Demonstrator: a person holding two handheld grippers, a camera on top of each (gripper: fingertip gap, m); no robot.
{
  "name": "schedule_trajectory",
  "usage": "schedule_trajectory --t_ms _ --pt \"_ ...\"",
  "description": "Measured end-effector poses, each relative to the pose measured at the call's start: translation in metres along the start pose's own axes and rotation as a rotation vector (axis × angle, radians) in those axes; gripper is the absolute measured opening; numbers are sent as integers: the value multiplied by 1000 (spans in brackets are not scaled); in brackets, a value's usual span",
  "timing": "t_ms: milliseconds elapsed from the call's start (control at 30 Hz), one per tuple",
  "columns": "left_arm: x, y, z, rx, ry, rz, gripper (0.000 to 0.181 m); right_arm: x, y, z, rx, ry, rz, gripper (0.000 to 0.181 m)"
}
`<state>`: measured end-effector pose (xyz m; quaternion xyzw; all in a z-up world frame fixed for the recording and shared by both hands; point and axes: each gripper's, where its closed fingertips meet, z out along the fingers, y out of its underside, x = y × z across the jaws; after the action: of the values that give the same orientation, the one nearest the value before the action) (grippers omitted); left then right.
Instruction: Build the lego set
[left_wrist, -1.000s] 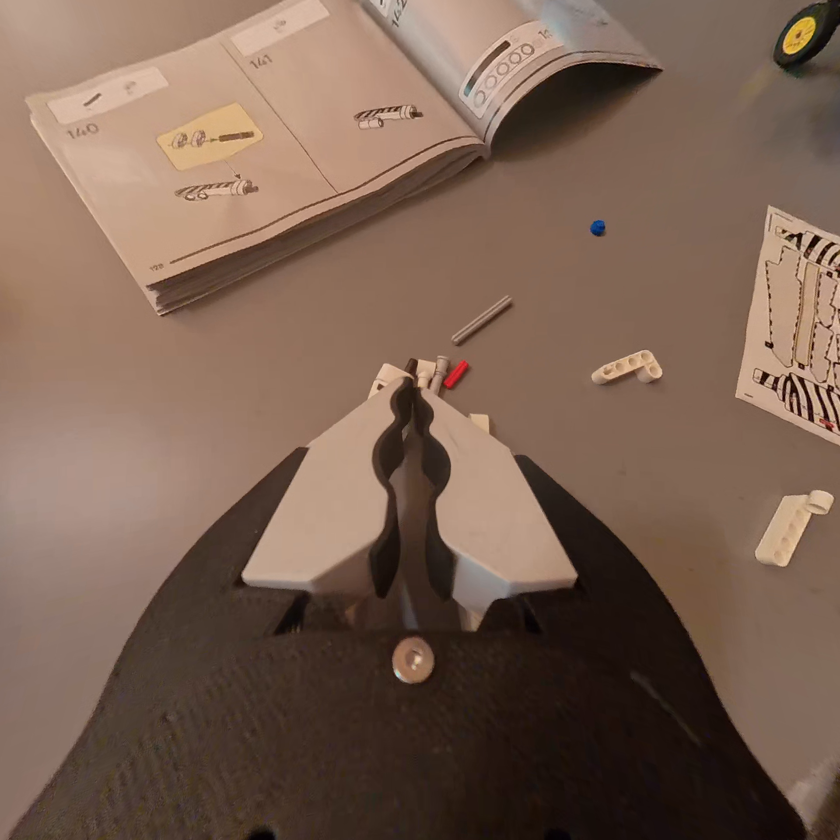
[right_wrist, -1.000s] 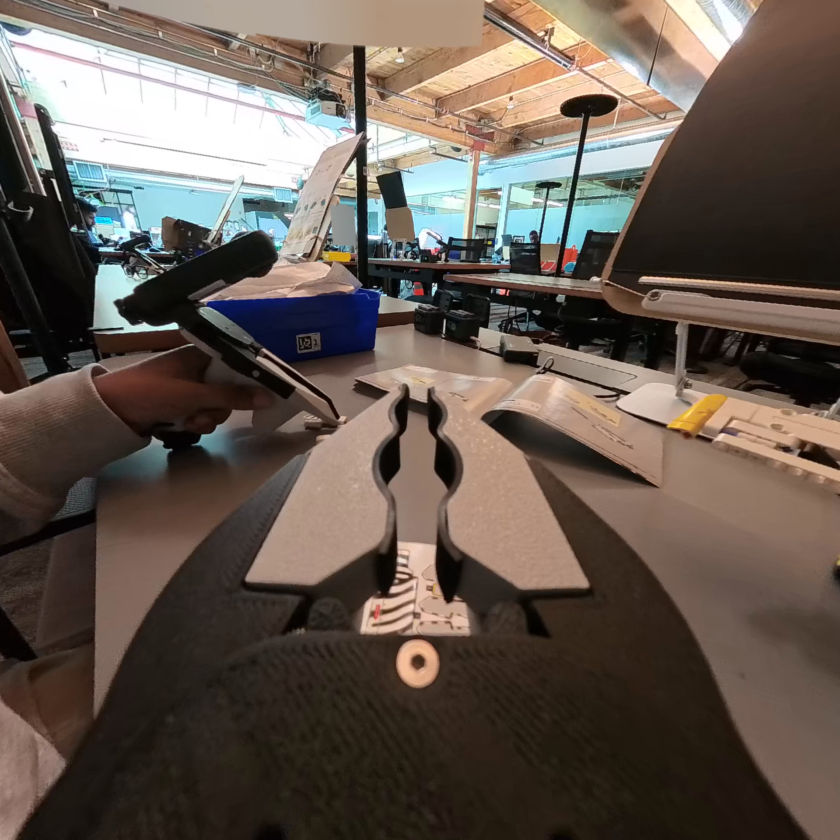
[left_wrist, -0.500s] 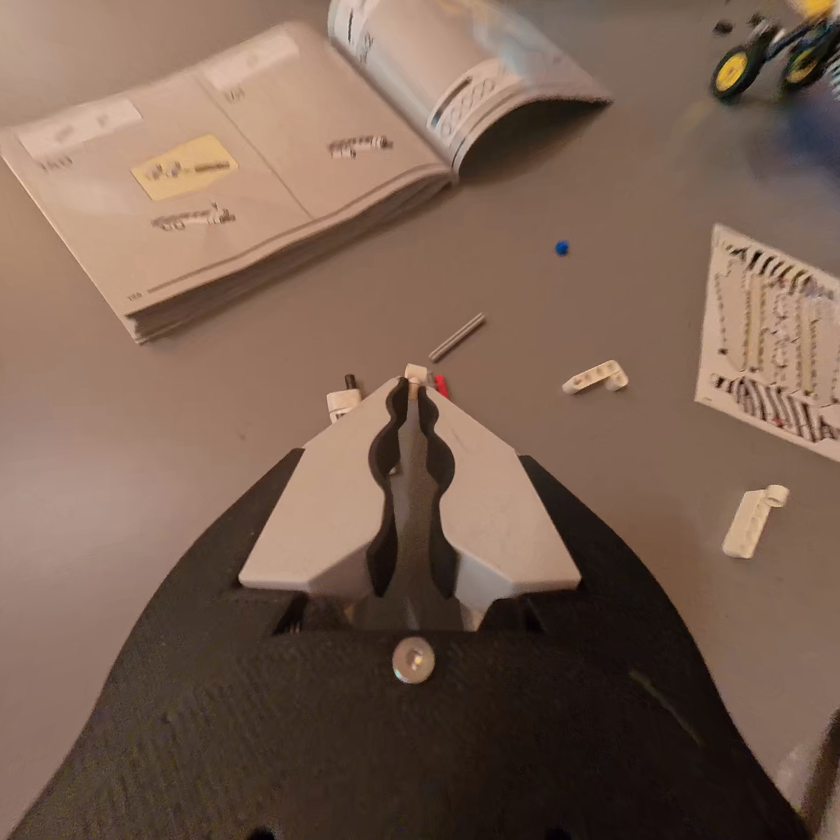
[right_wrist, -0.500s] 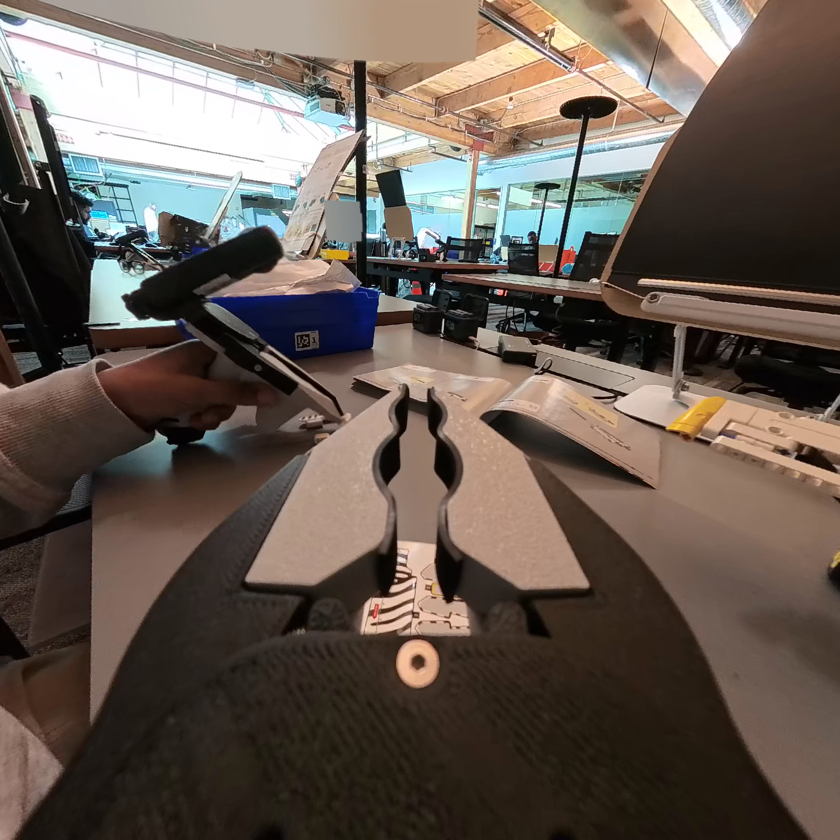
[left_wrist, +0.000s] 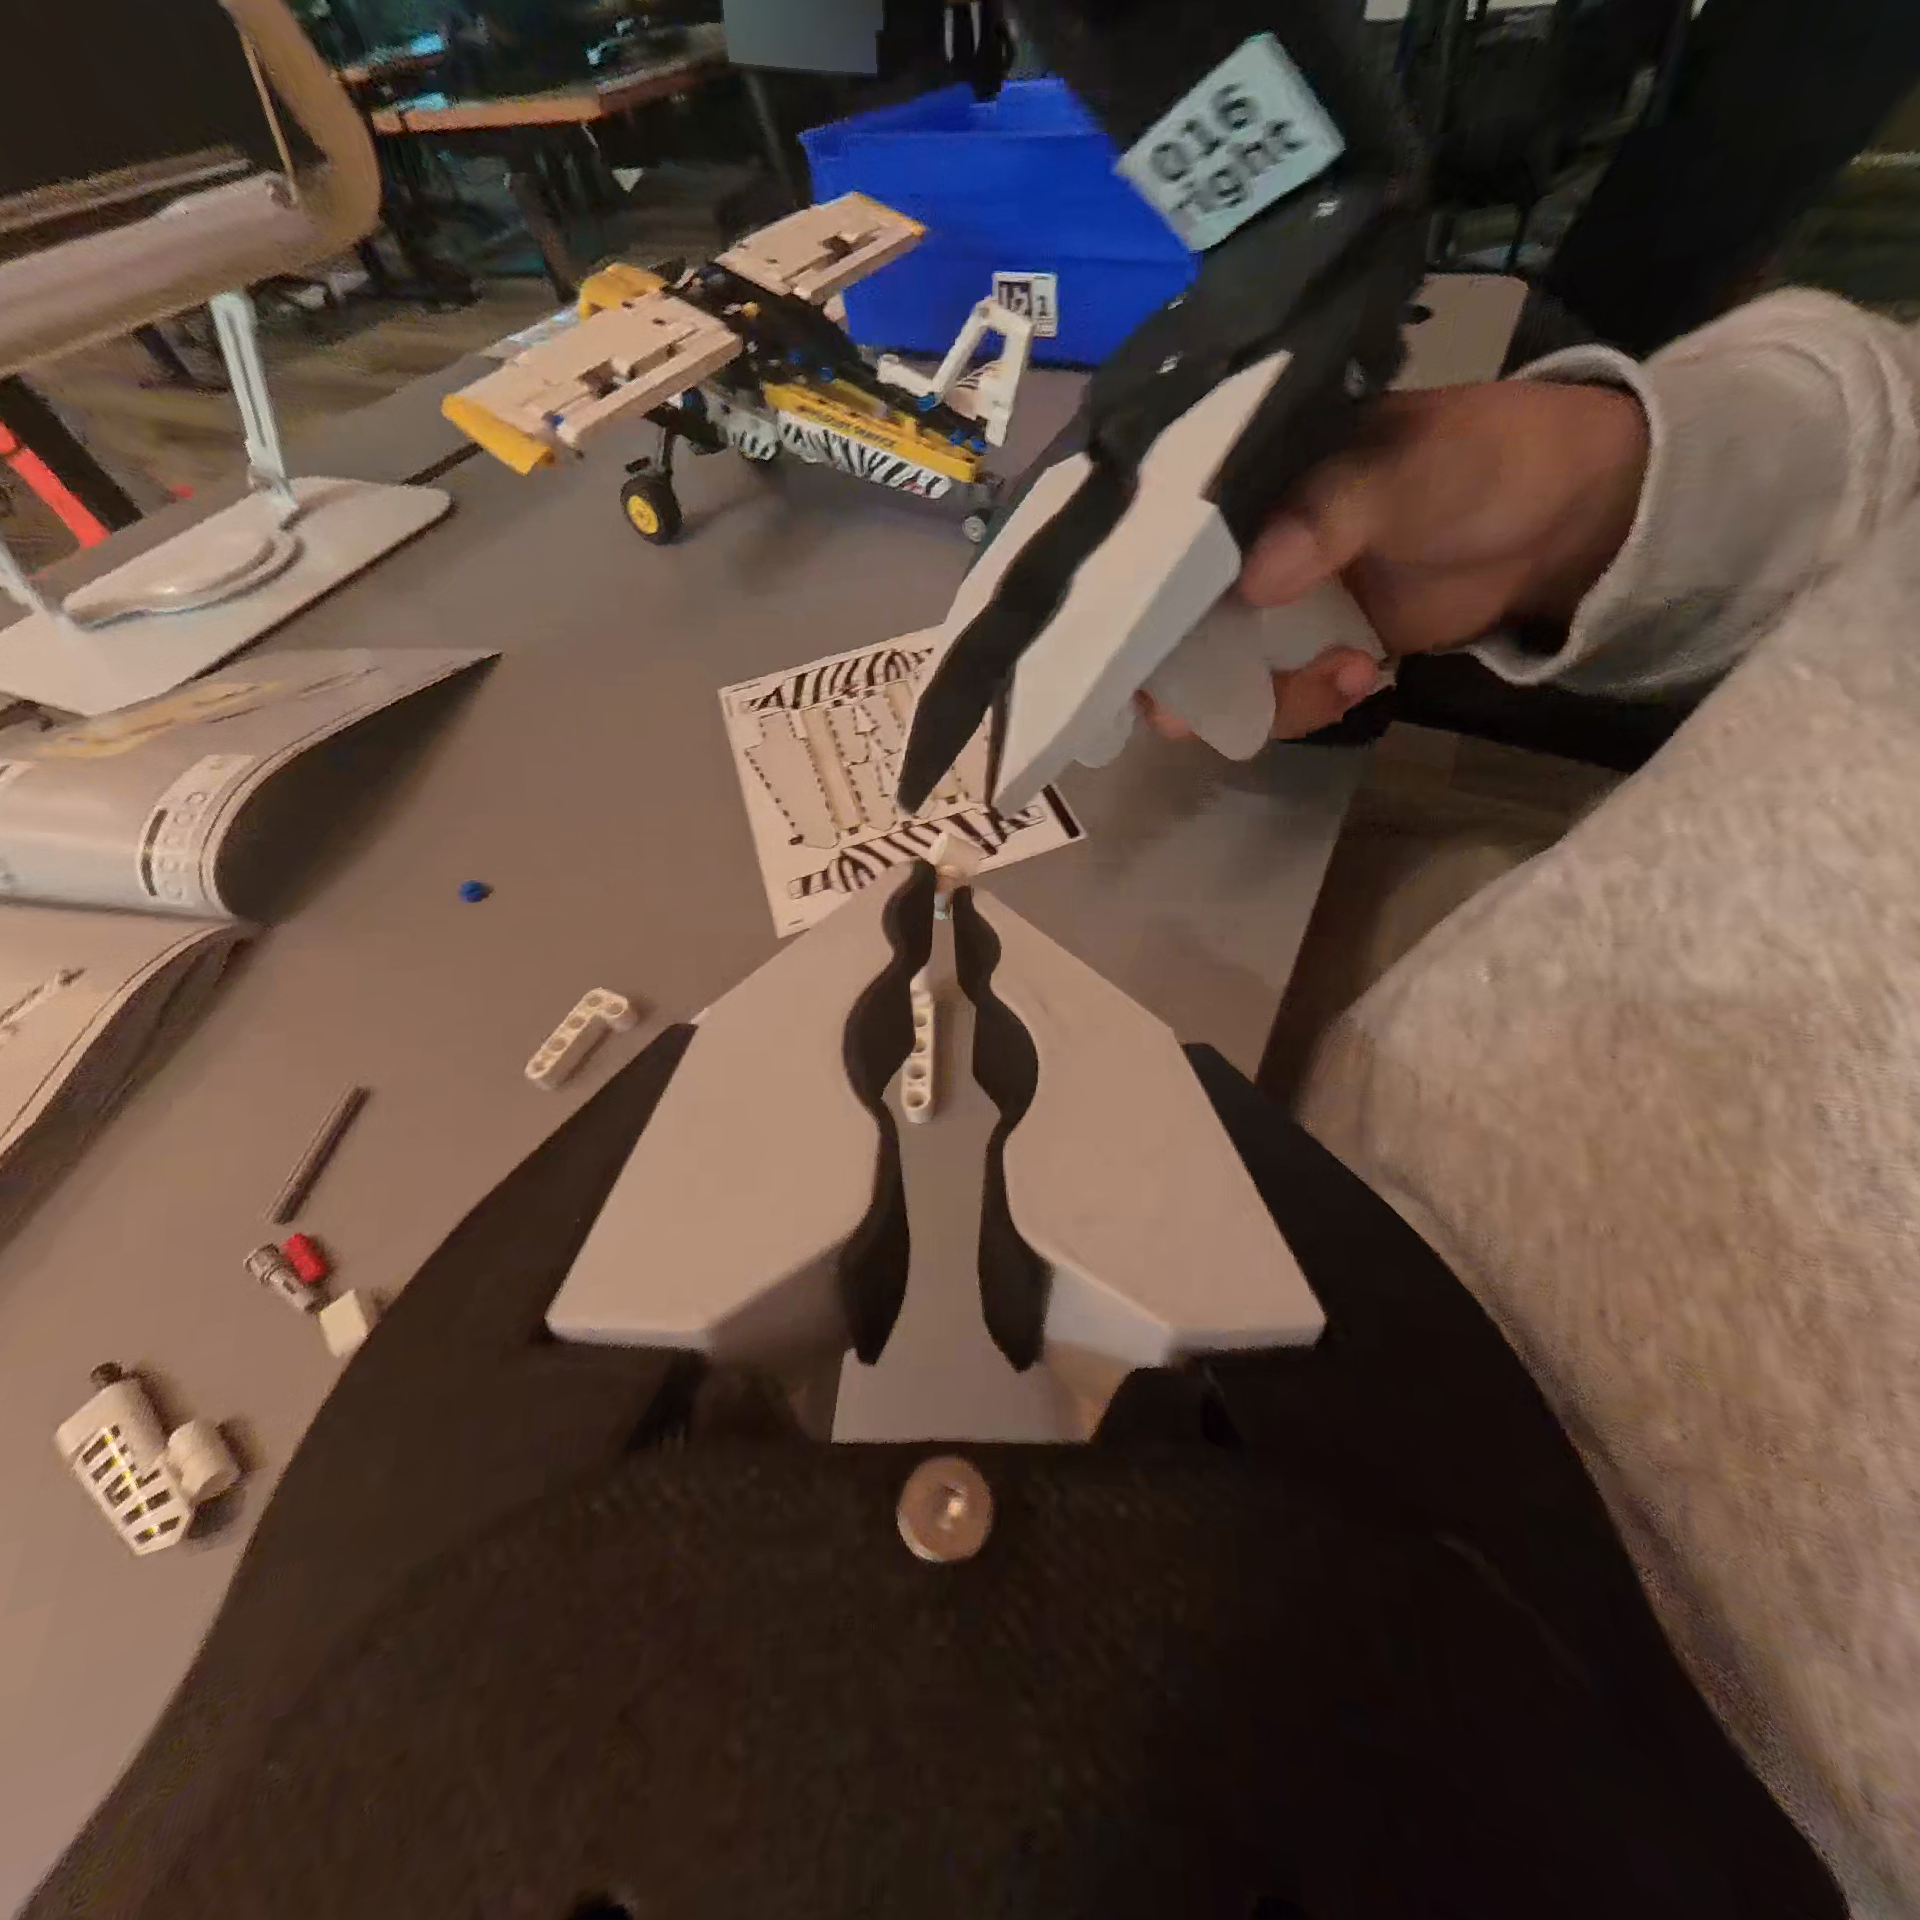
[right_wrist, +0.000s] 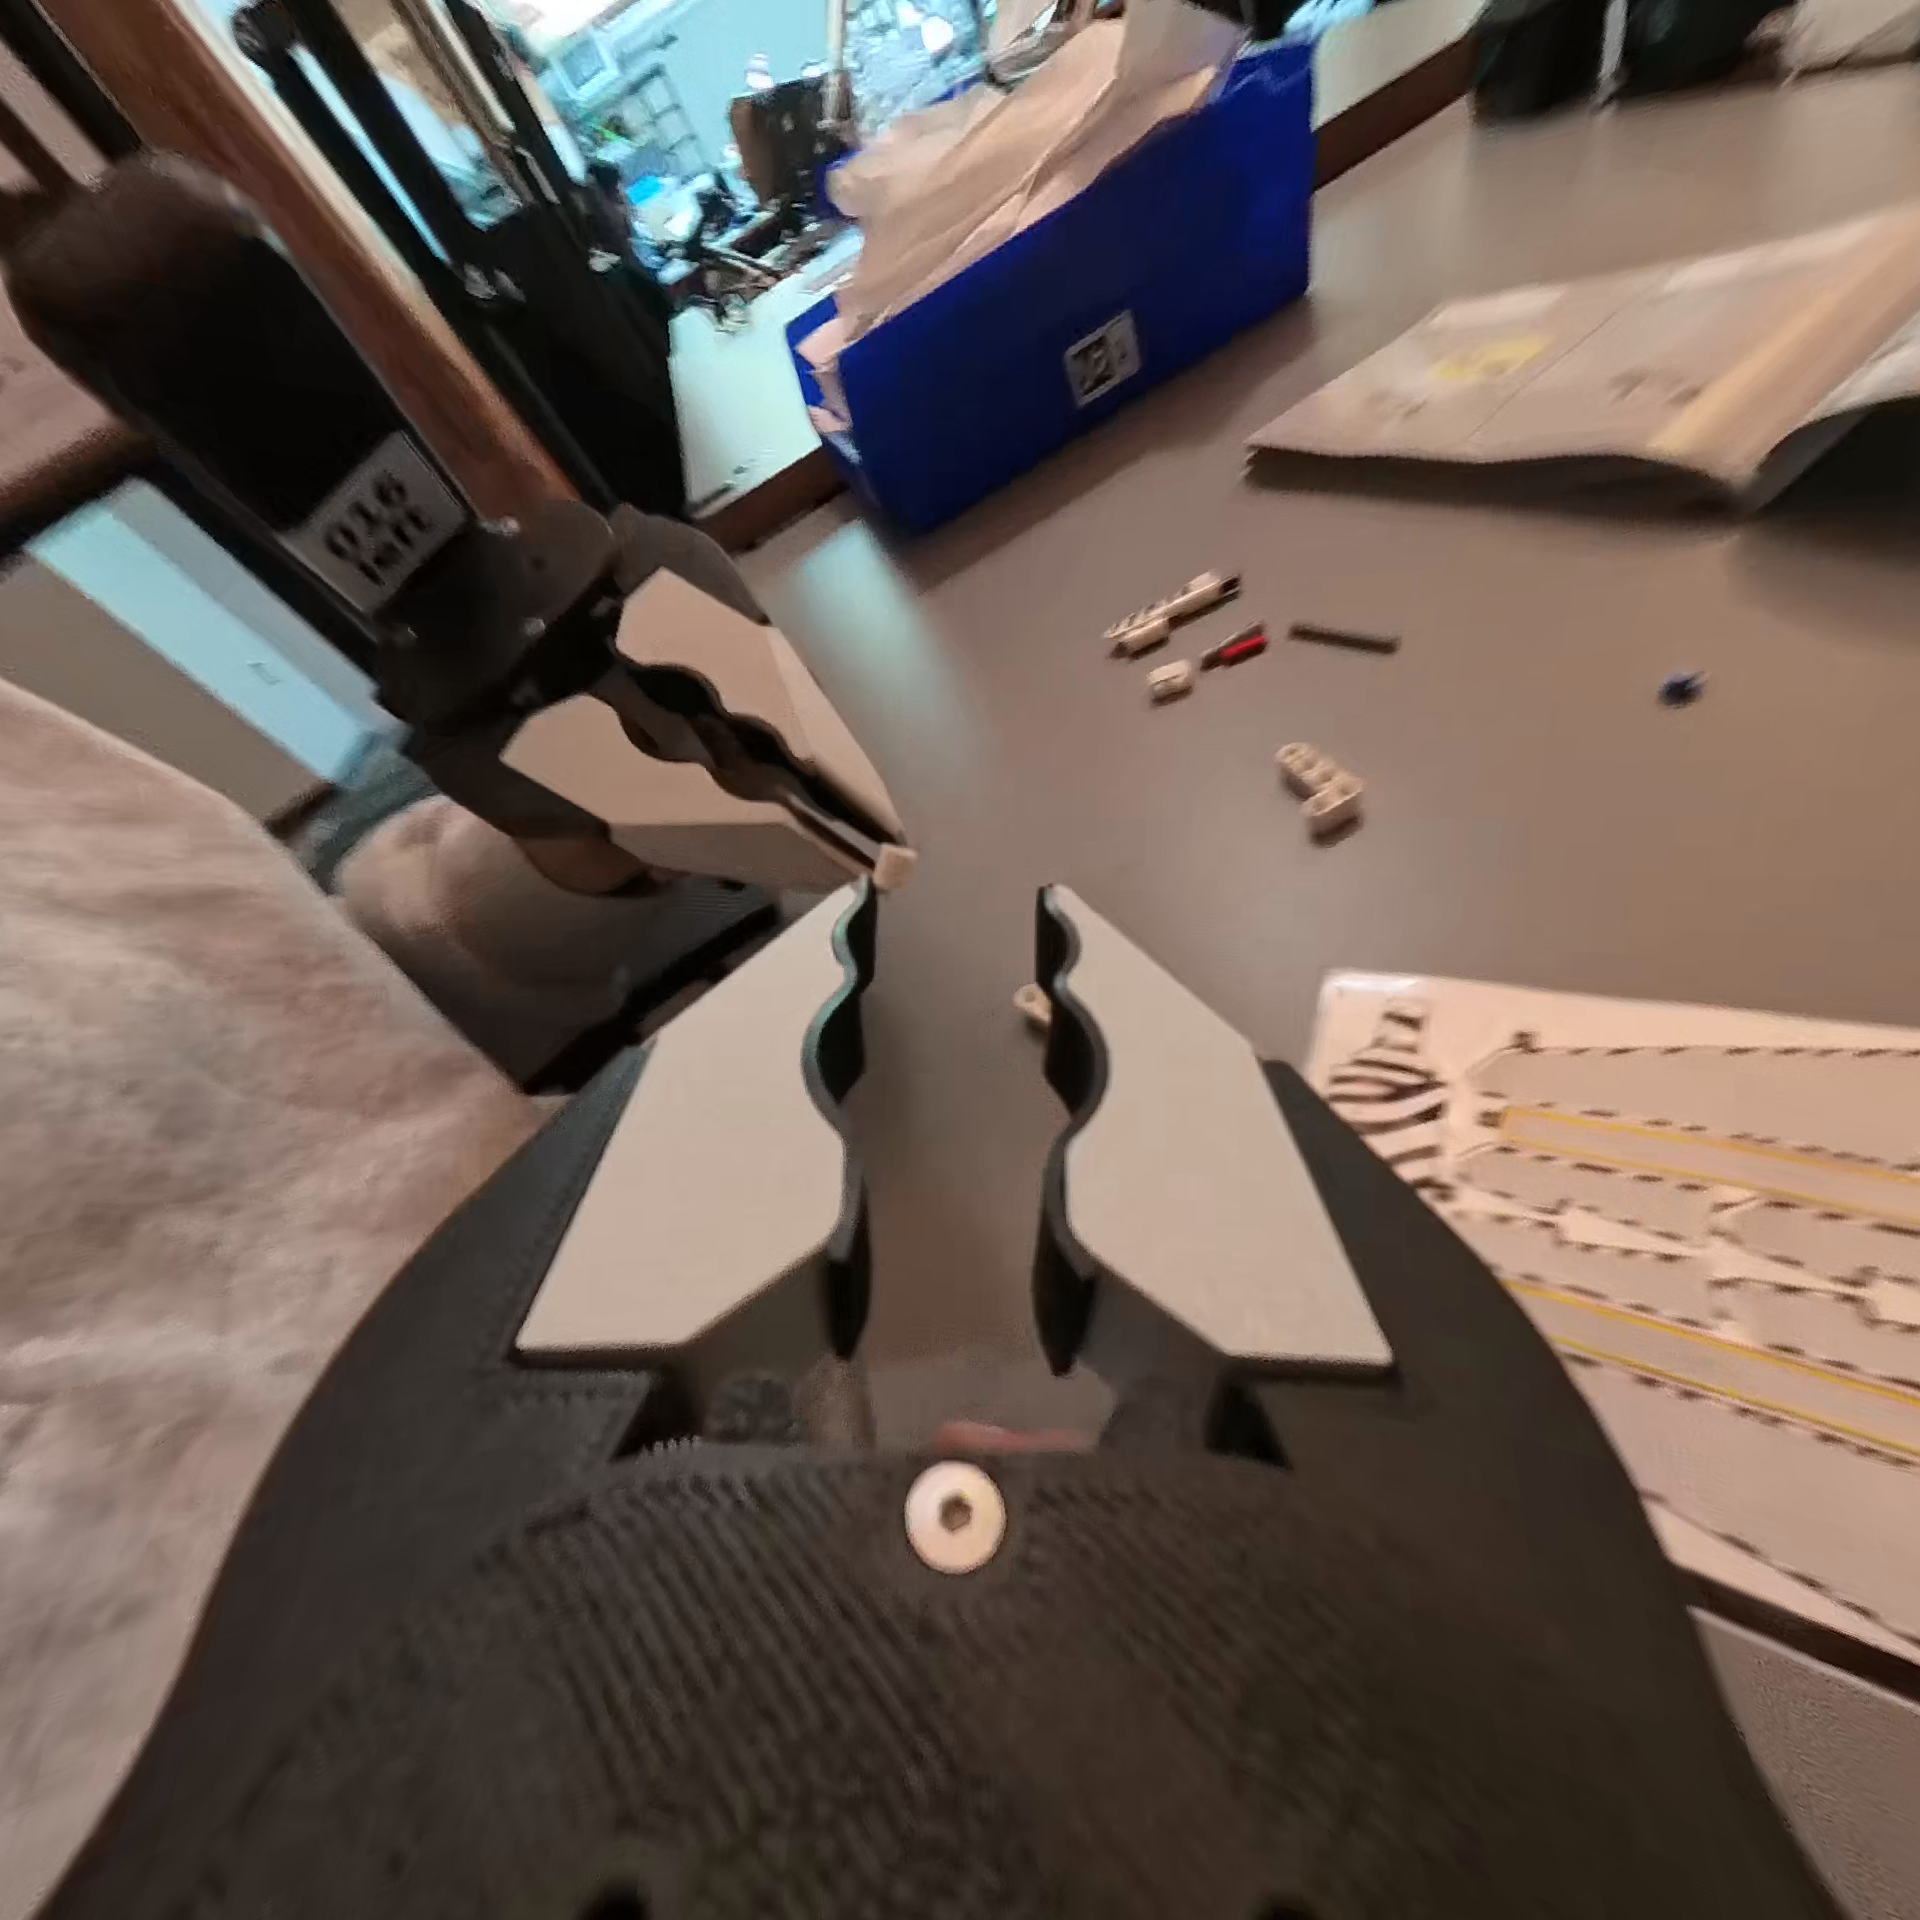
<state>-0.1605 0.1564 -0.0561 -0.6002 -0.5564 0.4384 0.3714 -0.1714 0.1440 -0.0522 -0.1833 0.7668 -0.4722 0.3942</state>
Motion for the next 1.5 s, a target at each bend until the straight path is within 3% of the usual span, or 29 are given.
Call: schedule_trajectory --t_ms 167,333,533,867,1033,1300,1500 --pt "12 2 2 -15 -13 84 2 -22 7 -1 -56 -251 310 26" --pt "15 4 4 -11 -12 84 2 -20 14 2 -103 -260 376 6" --pt "12 10 0 1 -3 -4 2 -23 16 8 -138 -198 242 12" --pt "7 15 -4 28 19 -100 3 -20 19 15 -250 -96 -71 5" --pt "-6 30 -4 -25 12 -220 28 -10 19 16 -359 -69 -154 5" --pt "-10 44 -4 -66 28 -332 35 7 32 28 -603 16 -434 5" --pt "-9 42 -7 -28 46 -340 33 -1 35 42 -600 -22 -434 5"
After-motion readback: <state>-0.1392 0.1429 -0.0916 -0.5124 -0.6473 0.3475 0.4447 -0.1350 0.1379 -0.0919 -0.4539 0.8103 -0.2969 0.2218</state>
